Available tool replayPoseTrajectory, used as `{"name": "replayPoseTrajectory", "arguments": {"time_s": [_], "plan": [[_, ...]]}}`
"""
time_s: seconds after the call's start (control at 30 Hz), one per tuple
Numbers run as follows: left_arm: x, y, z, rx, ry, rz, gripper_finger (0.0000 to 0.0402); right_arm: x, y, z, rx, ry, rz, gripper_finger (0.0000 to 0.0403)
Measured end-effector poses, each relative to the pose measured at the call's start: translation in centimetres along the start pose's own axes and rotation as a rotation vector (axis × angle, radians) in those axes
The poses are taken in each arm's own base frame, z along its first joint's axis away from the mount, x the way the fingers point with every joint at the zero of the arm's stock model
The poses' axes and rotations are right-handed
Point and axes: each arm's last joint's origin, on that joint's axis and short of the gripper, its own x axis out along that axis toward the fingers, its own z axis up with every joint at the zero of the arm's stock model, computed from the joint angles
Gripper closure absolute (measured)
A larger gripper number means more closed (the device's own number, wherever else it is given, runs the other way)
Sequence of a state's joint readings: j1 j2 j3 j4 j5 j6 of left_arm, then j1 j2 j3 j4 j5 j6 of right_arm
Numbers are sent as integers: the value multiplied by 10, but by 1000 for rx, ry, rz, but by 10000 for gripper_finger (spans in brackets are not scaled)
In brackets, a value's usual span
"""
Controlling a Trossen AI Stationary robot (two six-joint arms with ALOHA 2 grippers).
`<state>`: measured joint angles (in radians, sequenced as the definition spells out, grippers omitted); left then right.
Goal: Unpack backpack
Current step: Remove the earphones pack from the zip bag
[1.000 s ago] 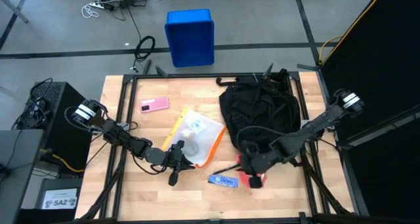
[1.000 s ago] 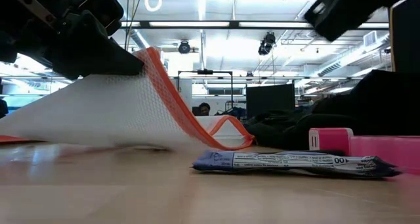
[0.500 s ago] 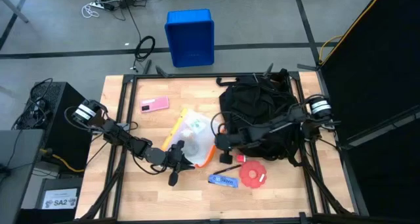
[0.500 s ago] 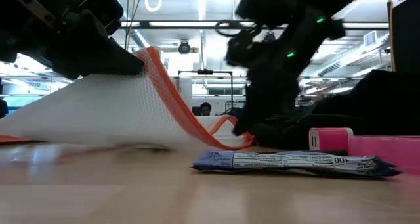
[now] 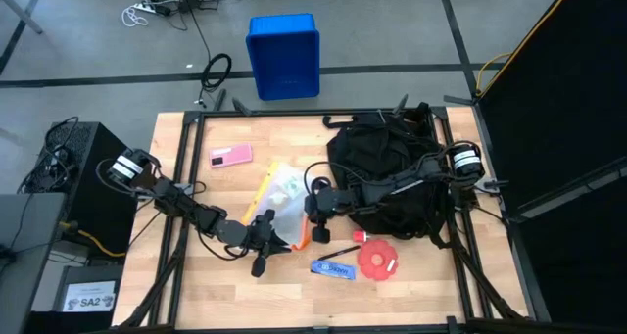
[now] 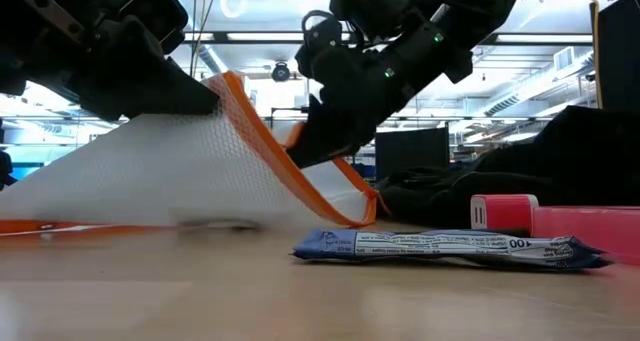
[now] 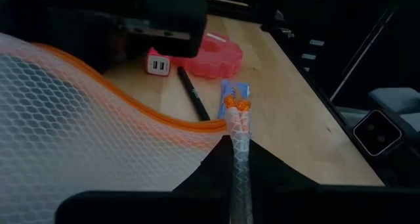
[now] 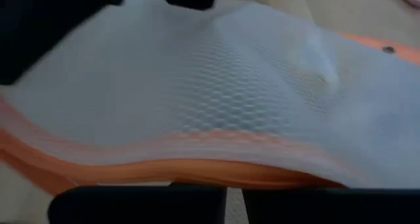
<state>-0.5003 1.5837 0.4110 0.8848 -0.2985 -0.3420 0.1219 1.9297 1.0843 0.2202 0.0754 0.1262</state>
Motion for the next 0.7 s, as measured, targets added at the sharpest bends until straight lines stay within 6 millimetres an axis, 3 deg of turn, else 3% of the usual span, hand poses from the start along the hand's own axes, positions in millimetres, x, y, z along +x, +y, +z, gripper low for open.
{"name": "replayPoseTrajectory", "arguments": {"time_s": [0.2, 0.5, 0.7], "plan": [[0, -1, 1, -6, -8, -22, 401, -1, 7, 4, -5, -45, 44, 398], [-5, -18, -3, 47, 7, -125, 401, -5, 42, 7, -78, -121, 187, 384], [-8, -25, 9, 165, -141, -151, 397, -5, 44, 4, -76, -99, 136, 384]]}}
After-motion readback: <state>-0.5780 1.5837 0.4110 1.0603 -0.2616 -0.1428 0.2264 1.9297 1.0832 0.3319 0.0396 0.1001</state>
